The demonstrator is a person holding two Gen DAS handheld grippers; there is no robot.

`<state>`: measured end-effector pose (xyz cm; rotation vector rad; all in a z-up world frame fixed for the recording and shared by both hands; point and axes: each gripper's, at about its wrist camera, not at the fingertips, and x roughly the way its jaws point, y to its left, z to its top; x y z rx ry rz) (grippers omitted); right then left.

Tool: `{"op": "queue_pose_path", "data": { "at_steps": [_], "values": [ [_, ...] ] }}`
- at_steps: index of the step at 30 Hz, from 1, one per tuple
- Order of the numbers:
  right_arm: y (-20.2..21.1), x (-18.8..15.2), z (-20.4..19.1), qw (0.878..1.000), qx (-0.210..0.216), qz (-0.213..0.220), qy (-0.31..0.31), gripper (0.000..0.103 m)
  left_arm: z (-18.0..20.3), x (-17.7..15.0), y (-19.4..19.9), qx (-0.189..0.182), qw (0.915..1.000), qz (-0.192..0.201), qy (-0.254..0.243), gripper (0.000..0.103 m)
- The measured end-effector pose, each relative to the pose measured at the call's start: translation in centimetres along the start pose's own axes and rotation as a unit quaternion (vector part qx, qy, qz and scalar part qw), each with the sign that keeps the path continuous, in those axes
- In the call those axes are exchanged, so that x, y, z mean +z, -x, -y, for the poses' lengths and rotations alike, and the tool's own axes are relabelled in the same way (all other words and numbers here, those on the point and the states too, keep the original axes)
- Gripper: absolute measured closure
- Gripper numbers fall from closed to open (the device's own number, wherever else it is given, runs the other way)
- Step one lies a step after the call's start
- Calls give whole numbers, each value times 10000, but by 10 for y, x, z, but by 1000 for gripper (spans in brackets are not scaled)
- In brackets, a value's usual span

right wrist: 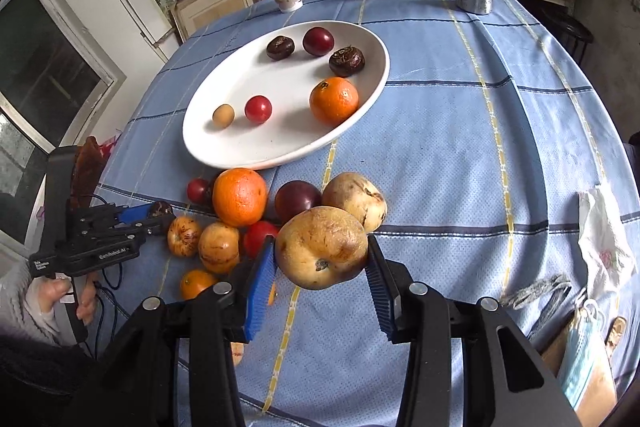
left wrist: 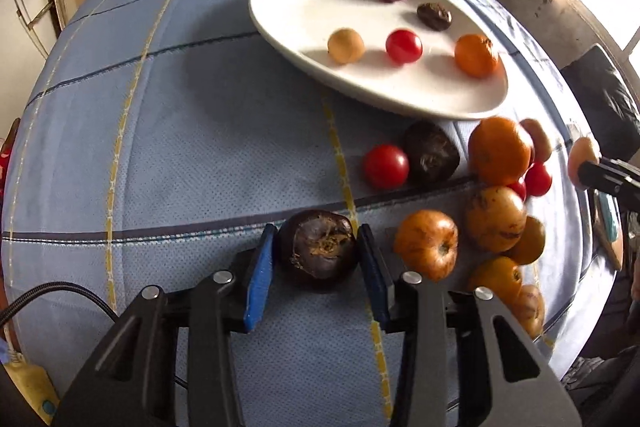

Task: Organize fruits
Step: 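Grasp the dark plum with the left tool while the right tool grasps a pale potato, then carry the plum and potato over the white plate and open both tools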

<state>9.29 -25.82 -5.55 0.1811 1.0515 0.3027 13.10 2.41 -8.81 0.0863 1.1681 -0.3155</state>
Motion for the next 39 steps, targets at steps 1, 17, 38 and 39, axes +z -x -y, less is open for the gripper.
{"op": "queue_pose_path", "data": {
  "at_steps": [1,17,38,39],
  "values": [
    [1,4,0,10000,-11,42,37,59,0,5,5,3,10000,76,32,63],
    [-68,139,-6,9975,120,448,539,59,13,152,-25,440,9973,589,26,63],
    [-59,140,-11,9955,499,588,550,50,15,140,-5,673,9958,575,235,34],
    [-45,133,-10,9956,408,716,442,47,16,135,1,662,9957,620,177,33]
  ]
}}
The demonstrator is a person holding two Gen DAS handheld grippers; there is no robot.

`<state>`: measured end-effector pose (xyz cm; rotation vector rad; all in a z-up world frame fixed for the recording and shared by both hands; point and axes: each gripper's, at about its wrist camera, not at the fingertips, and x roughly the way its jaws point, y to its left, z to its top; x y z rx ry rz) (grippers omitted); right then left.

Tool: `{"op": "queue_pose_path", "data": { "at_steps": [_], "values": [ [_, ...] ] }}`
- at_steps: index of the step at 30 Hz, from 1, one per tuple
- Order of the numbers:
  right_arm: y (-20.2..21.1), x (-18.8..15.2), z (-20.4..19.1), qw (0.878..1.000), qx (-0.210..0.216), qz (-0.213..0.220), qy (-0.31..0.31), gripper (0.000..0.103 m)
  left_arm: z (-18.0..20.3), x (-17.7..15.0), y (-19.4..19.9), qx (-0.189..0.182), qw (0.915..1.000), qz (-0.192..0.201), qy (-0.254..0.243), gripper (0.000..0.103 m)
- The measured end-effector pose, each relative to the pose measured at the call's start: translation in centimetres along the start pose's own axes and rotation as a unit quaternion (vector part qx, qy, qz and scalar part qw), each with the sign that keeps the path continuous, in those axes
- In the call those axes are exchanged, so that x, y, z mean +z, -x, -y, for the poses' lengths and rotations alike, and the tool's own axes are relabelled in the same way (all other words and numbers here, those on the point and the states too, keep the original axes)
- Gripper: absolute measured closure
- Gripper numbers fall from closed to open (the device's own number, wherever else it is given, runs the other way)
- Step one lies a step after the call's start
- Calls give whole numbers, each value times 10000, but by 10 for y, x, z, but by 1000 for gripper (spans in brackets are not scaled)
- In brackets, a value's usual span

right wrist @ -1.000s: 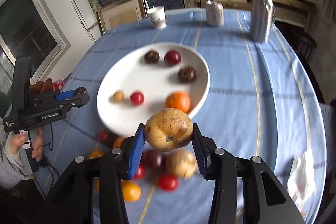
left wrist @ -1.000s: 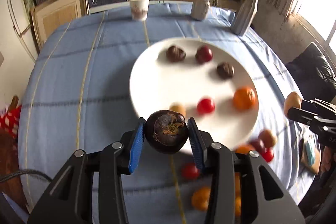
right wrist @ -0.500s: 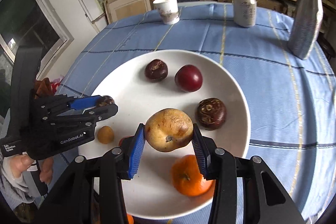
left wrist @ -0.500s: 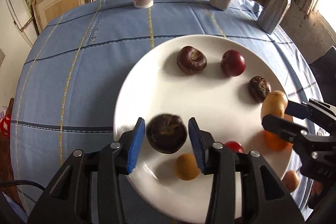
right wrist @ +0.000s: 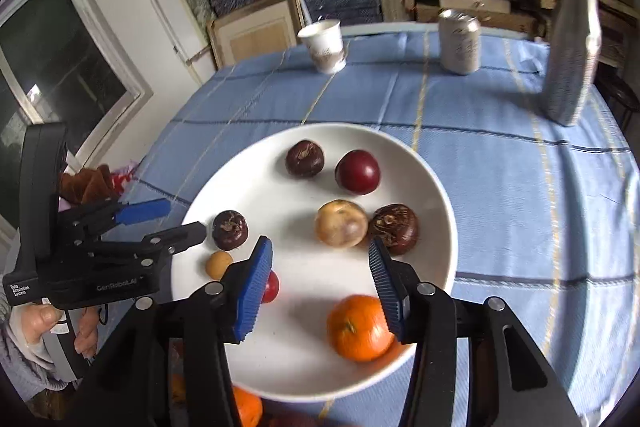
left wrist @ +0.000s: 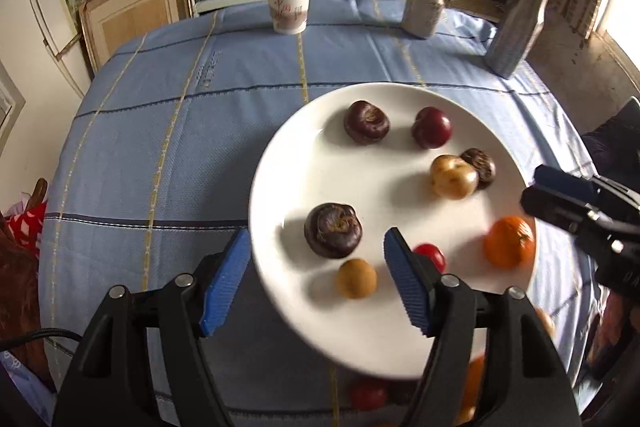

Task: Organize fruits
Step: 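Carry the plum and potato over the white plate and open both tools, then grasp an orange with the left tool while the right tool grasps a red tomato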

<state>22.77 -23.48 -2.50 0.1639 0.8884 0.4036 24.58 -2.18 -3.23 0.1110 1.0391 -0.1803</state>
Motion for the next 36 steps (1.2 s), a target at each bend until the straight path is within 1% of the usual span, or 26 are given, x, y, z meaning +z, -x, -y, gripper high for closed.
{"op": "queue_pose_path", "data": {
  "at_steps": [4,6,8,10,13,15,18,20,23,27,30,34,36],
  "values": [
    [39,-23,-3,9992,-282,204,-179,43,-2,-25,27,-118,9998,102,-122,31],
    [55,-39,-6,9987,-415,214,-220,39,-5,-44,38,-146,9998,106,-125,24],
    [68,-55,-8,9980,-506,203,-305,37,-7,-63,45,-196,9997,56,-125,23],
    [78,-73,-10,9969,-627,196,-443,32,-6,-84,49,-262,9994,-35,-218,23],
    [88,-98,-11,9960,-655,91,-603,31,-1,-112,52,-274,9989,-112,-360,23],
    [92,-114,-14,9957,-713,-11,-584,31,3,-129,52,-306,9985,-169,-427,23],
    [95,-132,-16,9953,-741,-185,-591,31,10,-142,52,-263,9976,-160,-618,23],
    [96,-141,-17,9951,-755,-289,-571,31,14,-148,51,-217,9970,-152,-733,23],
    [98,-145,-18,9951,-774,-329,-518,31,16,-148,48,-246,9966,-163,-767,23],
    [104,-145,-18,9955,-813,-241,-432,31,23,-149,39,-165,9956,-200,-899,23],
    [103,-143,-13,9952,-825,-257,-451,31,27,-151,34,-138,9949,-240,-968,23],
    [100,-140,-10,9955,-796,-301,-411,31,29,-151,33,-112,9951,-175,-969,23],
    [98,-139,-10,9957,-771,-331,-386,31,29,-150,32,-176,9955,-152,-916,28]
  ]
}}
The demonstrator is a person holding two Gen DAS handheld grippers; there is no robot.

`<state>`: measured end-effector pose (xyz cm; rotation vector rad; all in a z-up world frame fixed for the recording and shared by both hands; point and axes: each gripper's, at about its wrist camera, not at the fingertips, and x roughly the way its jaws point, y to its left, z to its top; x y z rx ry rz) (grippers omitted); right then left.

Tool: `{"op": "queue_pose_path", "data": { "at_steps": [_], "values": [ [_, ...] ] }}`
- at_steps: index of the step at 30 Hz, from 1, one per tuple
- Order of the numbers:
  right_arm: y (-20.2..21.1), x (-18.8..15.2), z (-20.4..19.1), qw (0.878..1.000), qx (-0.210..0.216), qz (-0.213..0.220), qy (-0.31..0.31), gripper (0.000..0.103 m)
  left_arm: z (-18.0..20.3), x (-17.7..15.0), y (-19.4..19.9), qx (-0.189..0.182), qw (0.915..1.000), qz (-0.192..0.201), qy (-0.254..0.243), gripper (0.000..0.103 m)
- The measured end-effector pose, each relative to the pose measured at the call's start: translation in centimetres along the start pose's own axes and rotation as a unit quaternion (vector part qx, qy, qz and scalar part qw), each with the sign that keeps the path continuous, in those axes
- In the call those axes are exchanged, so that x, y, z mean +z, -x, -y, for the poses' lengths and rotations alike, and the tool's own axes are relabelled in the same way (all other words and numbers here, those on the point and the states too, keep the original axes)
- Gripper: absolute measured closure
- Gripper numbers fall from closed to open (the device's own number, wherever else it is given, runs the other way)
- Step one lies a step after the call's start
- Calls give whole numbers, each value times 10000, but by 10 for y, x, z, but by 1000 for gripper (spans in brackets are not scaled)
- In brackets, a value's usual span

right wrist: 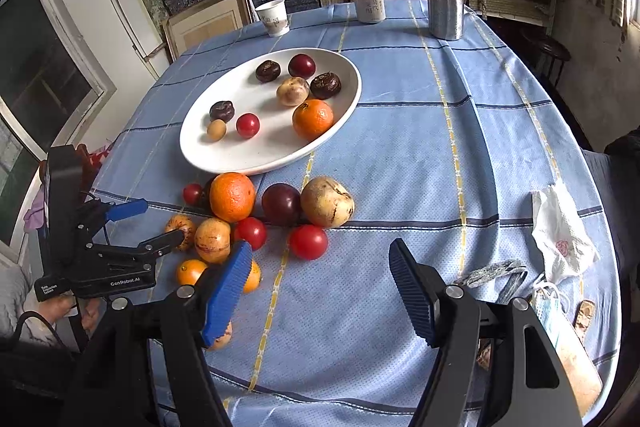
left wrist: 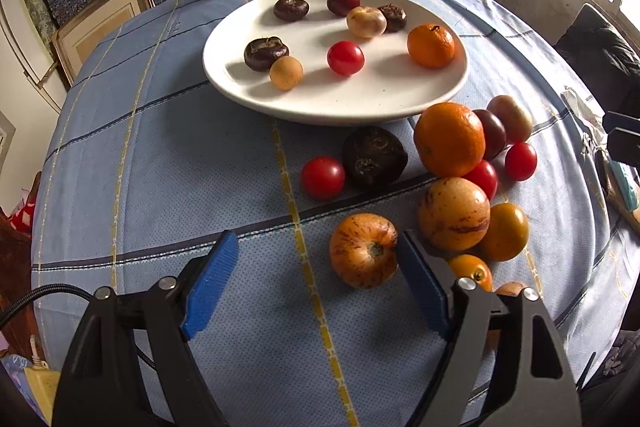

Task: Organize fruits
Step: 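Grasp an orange with the left tool while the right tool grasps a red tomato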

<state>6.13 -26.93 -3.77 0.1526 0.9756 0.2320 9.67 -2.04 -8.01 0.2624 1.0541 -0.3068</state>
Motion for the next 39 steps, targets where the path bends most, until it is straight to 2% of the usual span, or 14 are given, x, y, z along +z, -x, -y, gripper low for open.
{"op": "queue_pose_path", "data": {
  "at_steps": [4,10,15,26,30,35,39],
  "values": [
    [-4,1,2,10000,48,-66,-6,31,3,1,-2,-171,9998,-33,27,33],
    [-19,-1,6,9995,112,-287,-16,31,14,-1,-9,-513,9985,-188,-89,47],
    [-37,-5,3,9984,125,-499,217,31,16,-2,-7,-780,9968,-170,-72,68],
    [-63,-3,3,9961,348,-753,304,40,1,-6,-2,-699,9970,-192,268,68],
    [-70,1,0,9951,471,-804,320,51,-4,-7,0,-622,9972,-195,356,68],
    [-79,5,-2,9940,560,-870,346,57,-5,-8,0,-568,9975,-202,369,68],
    [-86,6,-4,9935,568,-889,433,69,-6,-8,-1,-547,9975,-230,392,68]
  ]
}}
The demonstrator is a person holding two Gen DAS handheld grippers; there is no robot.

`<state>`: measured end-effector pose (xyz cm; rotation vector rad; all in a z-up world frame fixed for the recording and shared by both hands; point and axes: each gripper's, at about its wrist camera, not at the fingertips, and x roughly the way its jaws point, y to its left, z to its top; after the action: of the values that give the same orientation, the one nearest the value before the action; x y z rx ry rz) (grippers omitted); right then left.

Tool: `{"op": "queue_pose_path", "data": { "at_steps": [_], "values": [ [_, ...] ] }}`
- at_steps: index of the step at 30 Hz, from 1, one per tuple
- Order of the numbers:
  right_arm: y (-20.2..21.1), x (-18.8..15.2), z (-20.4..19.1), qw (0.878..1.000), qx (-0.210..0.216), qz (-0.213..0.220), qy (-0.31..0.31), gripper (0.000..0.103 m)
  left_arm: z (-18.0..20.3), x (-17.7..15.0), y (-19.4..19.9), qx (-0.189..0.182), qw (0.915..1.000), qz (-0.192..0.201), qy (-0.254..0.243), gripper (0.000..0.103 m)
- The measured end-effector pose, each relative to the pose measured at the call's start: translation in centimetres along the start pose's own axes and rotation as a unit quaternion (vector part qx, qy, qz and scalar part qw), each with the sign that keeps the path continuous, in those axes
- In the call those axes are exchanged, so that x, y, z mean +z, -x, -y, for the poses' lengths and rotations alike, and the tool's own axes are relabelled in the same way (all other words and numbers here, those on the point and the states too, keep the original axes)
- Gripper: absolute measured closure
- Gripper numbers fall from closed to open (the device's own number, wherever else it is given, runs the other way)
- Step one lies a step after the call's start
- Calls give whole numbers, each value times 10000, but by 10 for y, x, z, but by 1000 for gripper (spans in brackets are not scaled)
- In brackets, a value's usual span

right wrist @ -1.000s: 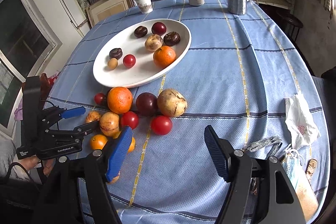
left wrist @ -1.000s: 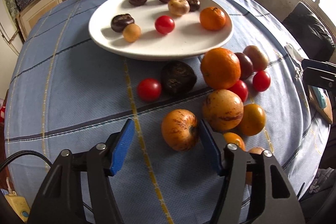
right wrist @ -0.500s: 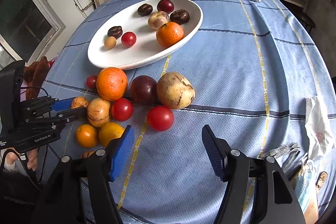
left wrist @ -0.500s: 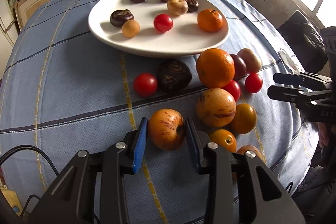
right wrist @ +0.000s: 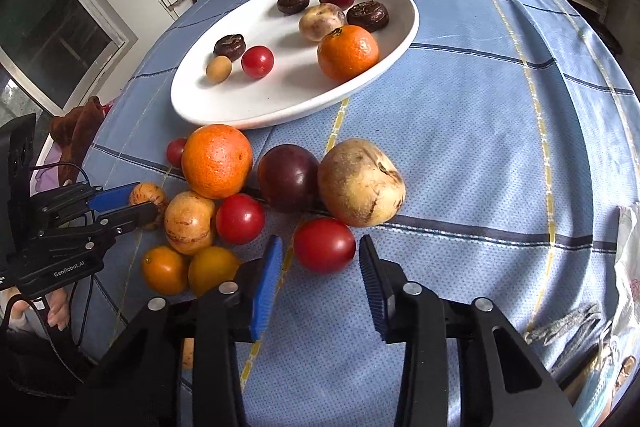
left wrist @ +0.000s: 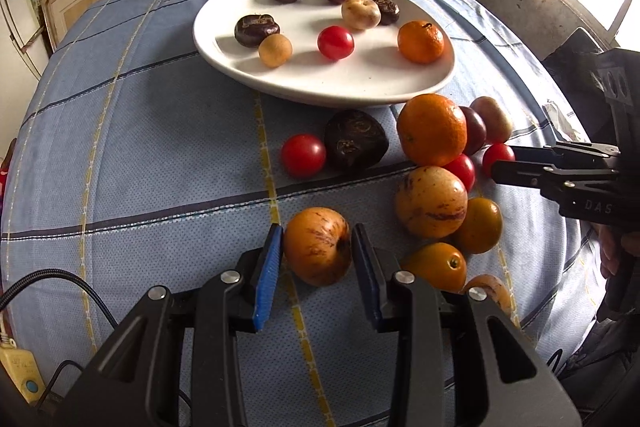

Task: Organize fruits
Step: 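Grasp an orange with the left tool while the right tool grasps a red tomato, then carry the orange and tomato onto the white plate and open both tools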

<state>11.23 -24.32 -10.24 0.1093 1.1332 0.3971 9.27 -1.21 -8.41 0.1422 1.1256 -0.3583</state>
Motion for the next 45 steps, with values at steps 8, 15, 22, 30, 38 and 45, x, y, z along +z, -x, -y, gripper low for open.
{"op": "queue_pose_path", "data": {
  "at_steps": [8,15,22,30,38,45],
  "values": [
    [3,-5,-2,10000,-41,3,47,72,2,3,-10,-199,9997,-139,-8,68],
    [25,-13,2,9996,-95,213,-143,72,3,6,-9,-431,9991,-48,15,72],
    [49,-10,-4,9982,-233,544,-118,72,-10,21,13,-375,9987,305,181,73],
    [56,42,-19,9962,-84,850,173,72,-27,79,26,-92,9968,770,217,73],
    [28,80,-41,9958,78,776,481,72,-39,124,11,37,9963,831,209,73],
    [-1,99,-39,9969,173,609,475,72,-54,162,-21,60,9971,702,271,73]
  ]
}}
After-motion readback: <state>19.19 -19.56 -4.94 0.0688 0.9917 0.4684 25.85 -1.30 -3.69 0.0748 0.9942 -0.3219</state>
